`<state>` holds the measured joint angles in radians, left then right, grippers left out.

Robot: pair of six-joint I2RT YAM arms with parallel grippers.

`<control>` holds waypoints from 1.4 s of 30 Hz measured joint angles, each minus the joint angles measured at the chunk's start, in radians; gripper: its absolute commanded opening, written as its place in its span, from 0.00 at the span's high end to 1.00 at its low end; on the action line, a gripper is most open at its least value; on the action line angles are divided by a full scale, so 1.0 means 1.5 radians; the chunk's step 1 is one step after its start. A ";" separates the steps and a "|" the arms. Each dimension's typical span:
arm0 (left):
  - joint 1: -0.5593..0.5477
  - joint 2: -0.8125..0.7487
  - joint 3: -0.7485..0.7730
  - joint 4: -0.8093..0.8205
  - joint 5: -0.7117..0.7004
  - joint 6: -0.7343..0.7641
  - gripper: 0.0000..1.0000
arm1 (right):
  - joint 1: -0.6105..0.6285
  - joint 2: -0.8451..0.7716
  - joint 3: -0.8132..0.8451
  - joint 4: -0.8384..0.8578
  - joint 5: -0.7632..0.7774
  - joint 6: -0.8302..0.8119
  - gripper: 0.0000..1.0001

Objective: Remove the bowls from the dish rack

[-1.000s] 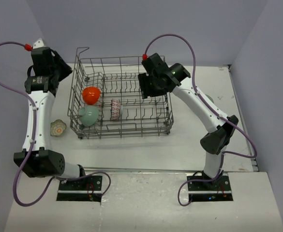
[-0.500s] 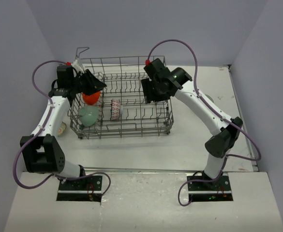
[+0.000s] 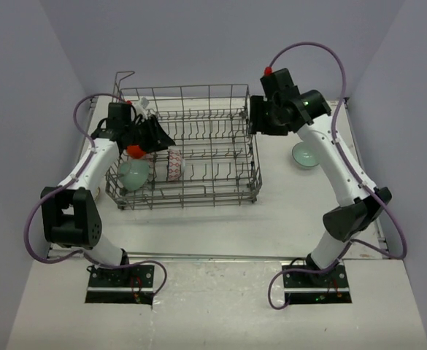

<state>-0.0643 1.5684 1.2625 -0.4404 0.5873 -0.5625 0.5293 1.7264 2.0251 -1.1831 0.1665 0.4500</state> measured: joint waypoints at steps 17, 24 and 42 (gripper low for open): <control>-0.040 0.033 -0.016 -0.091 -0.095 0.051 0.56 | -0.095 -0.075 0.014 -0.002 -0.001 -0.022 0.38; -0.061 0.077 -0.024 -0.069 -0.074 0.051 0.65 | -0.102 -0.076 0.014 -0.004 -0.001 -0.029 0.38; -0.076 0.108 -0.012 -0.032 -0.013 0.030 1.00 | -0.106 -0.095 0.007 -0.005 -0.001 -0.034 0.38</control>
<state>-0.1776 1.7302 1.2449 -0.4881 0.5678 -0.5182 0.3706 1.5833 2.0361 -1.1904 0.1654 0.3985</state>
